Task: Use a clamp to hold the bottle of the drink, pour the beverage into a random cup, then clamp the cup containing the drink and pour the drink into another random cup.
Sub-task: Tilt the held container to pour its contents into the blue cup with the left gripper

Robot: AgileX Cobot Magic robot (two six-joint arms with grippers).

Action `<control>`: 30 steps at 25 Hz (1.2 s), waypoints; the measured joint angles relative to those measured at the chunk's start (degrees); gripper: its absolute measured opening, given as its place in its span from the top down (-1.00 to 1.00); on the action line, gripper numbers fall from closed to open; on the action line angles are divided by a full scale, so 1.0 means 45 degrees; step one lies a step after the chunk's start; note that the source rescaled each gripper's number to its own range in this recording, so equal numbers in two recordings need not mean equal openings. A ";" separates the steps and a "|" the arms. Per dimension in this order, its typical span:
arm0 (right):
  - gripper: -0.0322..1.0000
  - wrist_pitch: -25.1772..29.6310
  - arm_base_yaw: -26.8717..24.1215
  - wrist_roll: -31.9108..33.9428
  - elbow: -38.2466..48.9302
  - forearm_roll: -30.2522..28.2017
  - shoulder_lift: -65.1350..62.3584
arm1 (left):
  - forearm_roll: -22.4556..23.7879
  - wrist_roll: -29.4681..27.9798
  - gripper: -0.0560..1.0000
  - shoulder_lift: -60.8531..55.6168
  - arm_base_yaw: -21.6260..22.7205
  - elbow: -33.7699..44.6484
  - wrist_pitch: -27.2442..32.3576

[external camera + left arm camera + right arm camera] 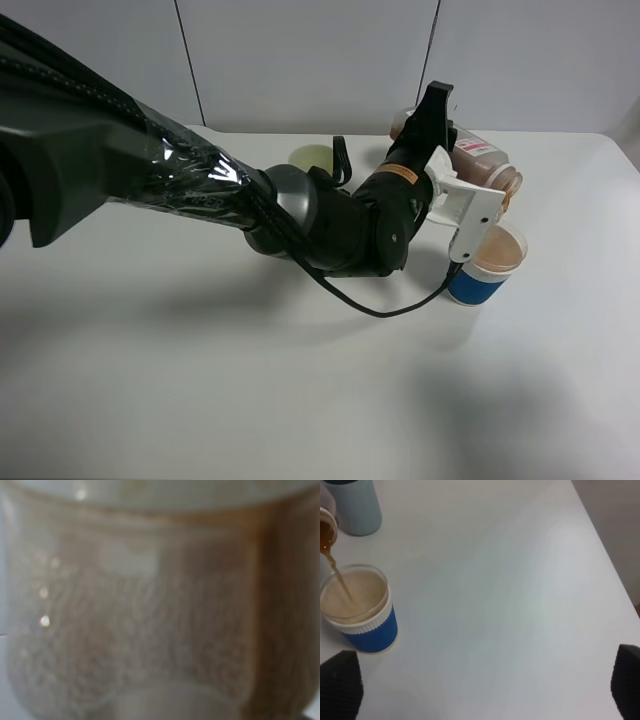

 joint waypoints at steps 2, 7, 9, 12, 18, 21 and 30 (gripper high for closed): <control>-1.00 0.0000 0.0000 0.0000 0.0000 0.0000 0.0000 | 0.0000 0.0146 0.88 0.0000 0.0000 0.0000 -0.0087; -1.00 0.0000 0.0000 0.0000 0.0000 0.0000 0.0000 | 0.0000 0.0633 0.88 0.0000 0.0000 0.0000 -0.0111; -1.00 0.0000 0.0000 0.0000 0.0000 0.0000 0.0000 | 0.0000 0.0820 0.88 0.0000 0.0000 0.0000 -0.0200; -1.00 0.0000 0.0000 0.0000 0.0000 0.0000 0.0000 | 0.0000 0.0920 0.88 0.0000 0.0000 0.0000 -0.0286; -1.00 0.0000 0.0000 0.0000 0.0000 0.0000 0.0000 | 0.0000 0.1001 0.88 0.0000 0.0000 0.0000 -0.0440; -1.00 0.0000 0.0000 0.0000 0.0000 0.0000 0.0000 | 0.0000 0.1001 0.88 0.0000 0.0000 0.0000 -0.0482; -1.00 0.0000 0.0000 0.0000 0.0000 0.0000 0.0000 | 0.0011 0.1001 0.88 0.0000 0.0158 0.0000 -0.0543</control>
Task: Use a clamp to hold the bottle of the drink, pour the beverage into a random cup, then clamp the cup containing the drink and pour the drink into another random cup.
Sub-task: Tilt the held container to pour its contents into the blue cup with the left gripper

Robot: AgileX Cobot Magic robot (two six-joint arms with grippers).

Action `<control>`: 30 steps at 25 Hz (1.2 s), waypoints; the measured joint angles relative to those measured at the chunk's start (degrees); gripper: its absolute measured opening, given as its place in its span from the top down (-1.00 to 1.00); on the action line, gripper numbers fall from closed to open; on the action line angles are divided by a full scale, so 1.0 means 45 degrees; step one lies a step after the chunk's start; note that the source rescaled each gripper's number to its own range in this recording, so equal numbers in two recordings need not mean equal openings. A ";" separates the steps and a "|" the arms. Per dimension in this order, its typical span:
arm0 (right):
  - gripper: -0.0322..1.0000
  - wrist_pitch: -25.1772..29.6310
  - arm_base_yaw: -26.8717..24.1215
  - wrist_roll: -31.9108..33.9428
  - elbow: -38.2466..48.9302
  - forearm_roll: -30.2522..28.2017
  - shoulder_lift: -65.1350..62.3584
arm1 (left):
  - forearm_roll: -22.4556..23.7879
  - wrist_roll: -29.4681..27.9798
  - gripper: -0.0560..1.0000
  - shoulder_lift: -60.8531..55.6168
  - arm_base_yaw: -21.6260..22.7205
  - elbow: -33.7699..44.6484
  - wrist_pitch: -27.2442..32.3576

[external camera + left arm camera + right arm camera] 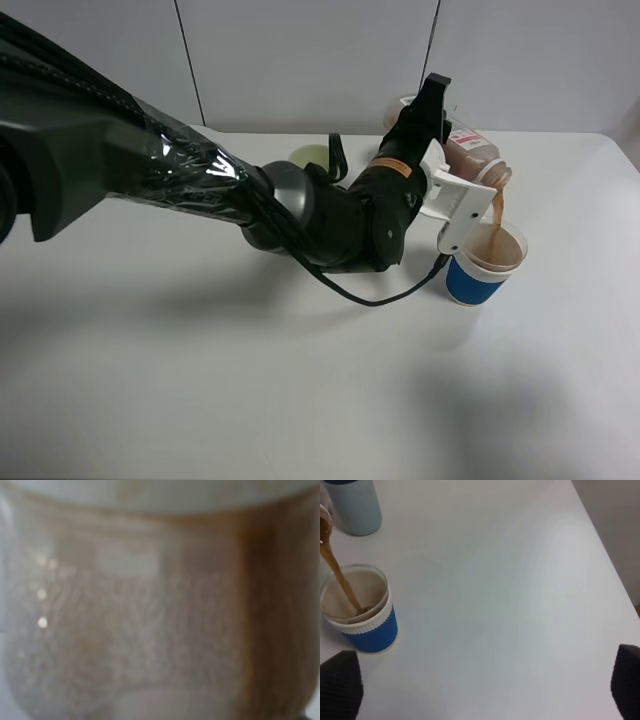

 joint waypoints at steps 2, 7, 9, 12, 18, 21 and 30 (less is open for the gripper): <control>-1.00 0.0000 0.0000 0.0000 0.0000 0.0000 0.0000 | -0.0012 0.0000 0.88 0.0000 0.0014 0.0000 -0.0031; -1.00 0.0000 0.0000 0.0000 0.0000 0.0000 0.0000 | -0.0012 0.0000 0.88 0.0000 0.0014 0.0000 -0.0042; -1.00 0.0000 0.0000 0.0000 0.0000 0.0000 0.0000 | -0.0012 0.0000 0.88 0.0000 0.0014 0.0000 -0.0042; -1.00 0.0000 0.0000 0.0000 0.0000 0.0000 0.0000 | 0.0123 0.0000 0.88 0.0000 0.0014 0.0000 -0.0119; -1.00 0.0000 0.0000 0.0000 0.0000 0.0000 0.0000 | 0.0504 0.0062 0.88 0.0000 0.0014 0.0000 -0.0207; -1.00 0.0000 0.0000 0.0000 0.0000 0.0000 0.0000 | 0.0573 0.0294 0.88 0.0000 0.0014 0.0000 -0.0218; -1.00 0.0000 0.0000 0.0000 0.0000 0.0000 0.0000 | 0.0695 0.1384 0.88 0.0000 0.0014 0.0000 -0.0230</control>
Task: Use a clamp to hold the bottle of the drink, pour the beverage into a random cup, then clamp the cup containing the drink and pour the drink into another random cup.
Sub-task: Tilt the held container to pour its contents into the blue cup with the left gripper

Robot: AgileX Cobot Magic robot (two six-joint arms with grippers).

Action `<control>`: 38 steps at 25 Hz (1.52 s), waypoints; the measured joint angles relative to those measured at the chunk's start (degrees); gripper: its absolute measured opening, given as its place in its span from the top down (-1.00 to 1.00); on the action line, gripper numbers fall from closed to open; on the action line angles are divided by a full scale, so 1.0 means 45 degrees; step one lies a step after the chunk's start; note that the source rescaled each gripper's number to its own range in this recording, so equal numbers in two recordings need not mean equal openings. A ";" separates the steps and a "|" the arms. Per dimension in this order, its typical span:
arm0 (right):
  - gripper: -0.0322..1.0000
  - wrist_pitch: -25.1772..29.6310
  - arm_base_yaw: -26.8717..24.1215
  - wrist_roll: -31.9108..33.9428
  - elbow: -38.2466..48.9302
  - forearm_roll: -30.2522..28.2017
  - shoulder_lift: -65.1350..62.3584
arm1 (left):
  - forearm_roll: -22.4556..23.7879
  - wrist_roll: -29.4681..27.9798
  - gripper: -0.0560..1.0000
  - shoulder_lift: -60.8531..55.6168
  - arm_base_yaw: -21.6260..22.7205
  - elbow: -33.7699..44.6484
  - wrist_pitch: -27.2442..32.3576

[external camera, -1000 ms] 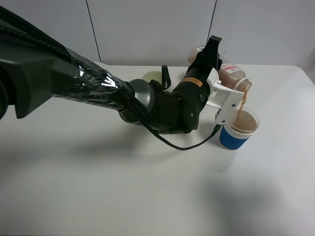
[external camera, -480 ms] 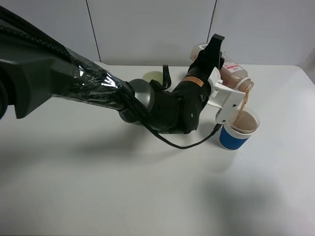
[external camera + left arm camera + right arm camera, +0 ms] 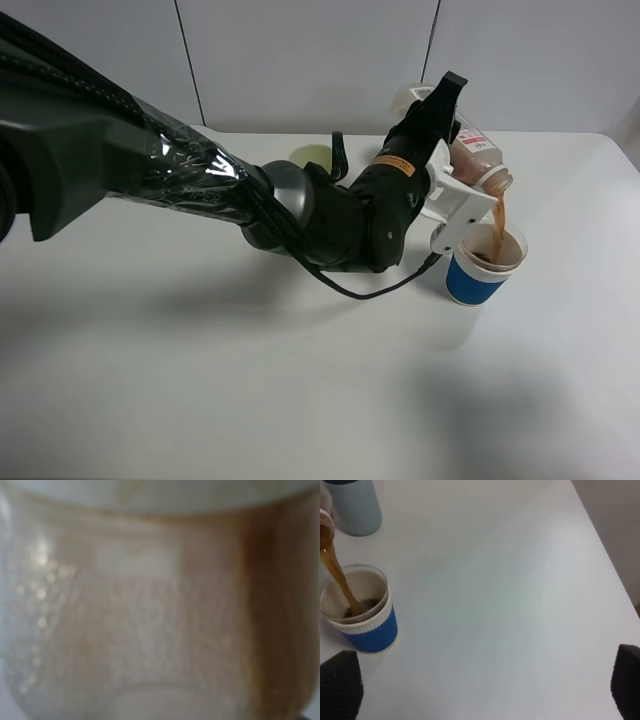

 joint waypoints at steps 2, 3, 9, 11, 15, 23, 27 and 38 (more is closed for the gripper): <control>-1.00 0.0000 0.0000 0.0000 0.0000 0.0000 0.0000 | 0.0011 0.0276 0.88 0.0000 0.0000 0.0000 0.0000; -1.00 0.0000 0.0000 0.0000 0.0000 0.0000 0.0000 | 0.0011 0.0390 0.88 0.0000 0.0000 0.0000 0.0000; -1.00 0.0000 0.0000 0.0000 0.0000 0.0000 0.0000 | 0.0063 0.0692 0.88 0.0000 0.0000 0.0000 0.0000; -1.00 0.0000 0.0000 0.0000 0.0000 0.0000 0.0000 | 0.0107 0.0944 0.88 0.0000 0.0000 0.0000 -0.0074; -1.00 0.0000 0.0000 0.0000 0.0000 0.0000 0.0000 | 0.0294 0.1346 0.88 0.0000 0.0000 0.0000 -0.0247; -1.00 0.0000 0.0000 0.0000 0.0000 0.0000 0.0000 | 0.0664 0.1639 0.88 0.0000 0.0000 0.0000 -0.0578; -1.00 0.0000 0.0000 0.0000 0.0000 0.0000 0.0000 | 0.1004 0.1899 0.88 0.0000 0.0000 0.0000 -0.0733; -1.00 0.0000 0.0000 0.0000 0.0000 0.0000 0.0000 | 0.1454 0.1905 0.88 0.0000 -0.0205 0.0000 -0.0857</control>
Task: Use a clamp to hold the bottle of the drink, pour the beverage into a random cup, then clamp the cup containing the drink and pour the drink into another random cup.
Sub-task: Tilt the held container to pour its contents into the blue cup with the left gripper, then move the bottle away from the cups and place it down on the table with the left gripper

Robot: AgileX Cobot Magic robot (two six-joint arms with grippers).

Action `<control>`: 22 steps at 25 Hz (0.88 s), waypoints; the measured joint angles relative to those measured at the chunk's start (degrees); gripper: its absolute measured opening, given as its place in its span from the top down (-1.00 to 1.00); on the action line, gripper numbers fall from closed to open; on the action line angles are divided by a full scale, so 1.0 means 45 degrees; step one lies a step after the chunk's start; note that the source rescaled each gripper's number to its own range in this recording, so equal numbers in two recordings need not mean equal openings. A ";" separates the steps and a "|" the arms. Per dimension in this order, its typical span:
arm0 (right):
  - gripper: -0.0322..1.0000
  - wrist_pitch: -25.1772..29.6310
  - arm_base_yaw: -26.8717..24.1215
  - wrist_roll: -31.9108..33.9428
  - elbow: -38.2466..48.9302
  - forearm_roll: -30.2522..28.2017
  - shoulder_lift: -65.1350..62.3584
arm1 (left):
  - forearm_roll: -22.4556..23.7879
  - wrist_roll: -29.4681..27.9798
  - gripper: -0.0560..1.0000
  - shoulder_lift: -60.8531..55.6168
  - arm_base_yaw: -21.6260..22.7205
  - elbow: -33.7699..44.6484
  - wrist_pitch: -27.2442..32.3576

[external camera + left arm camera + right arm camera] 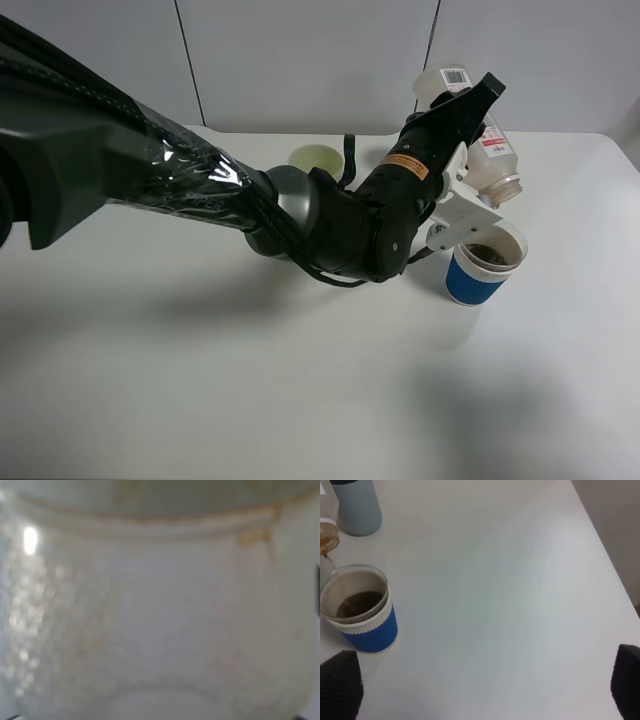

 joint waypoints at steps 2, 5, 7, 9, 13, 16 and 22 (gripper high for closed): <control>-1.00 0.0000 0.0000 0.0000 0.0000 0.0000 0.0000 | -0.0011 -0.0372 0.88 0.0000 0.0000 0.0000 0.0000; -1.00 0.0000 0.0000 0.0000 0.0000 0.0000 0.0000 | -0.0263 -0.1364 0.88 -0.0015 0.0000 0.0000 0.0275; -1.00 0.0000 0.0000 0.0000 0.0000 0.0000 0.0000 | -0.0608 -0.2061 0.88 -0.0116 0.0000 0.0000 0.0792; -1.00 0.0000 0.0000 0.0000 0.0000 0.0000 0.0000 | -0.0892 -0.2721 0.88 -0.0286 0.0000 0.0000 0.1294; -1.00 0.0000 0.0000 0.0000 0.0000 0.0000 0.0000 | -0.1092 -0.3986 0.88 -0.0866 0.0040 0.0000 0.2239; -1.00 0.0000 0.0000 0.0000 0.0000 0.0000 0.0000 | -0.1249 -0.5147 0.88 -0.1439 0.0040 0.0012 0.2861; -1.00 0.0000 0.0000 0.0000 0.0000 0.0000 0.0000 | -0.1055 -0.8896 0.88 -0.3092 0.0459 0.1068 0.3553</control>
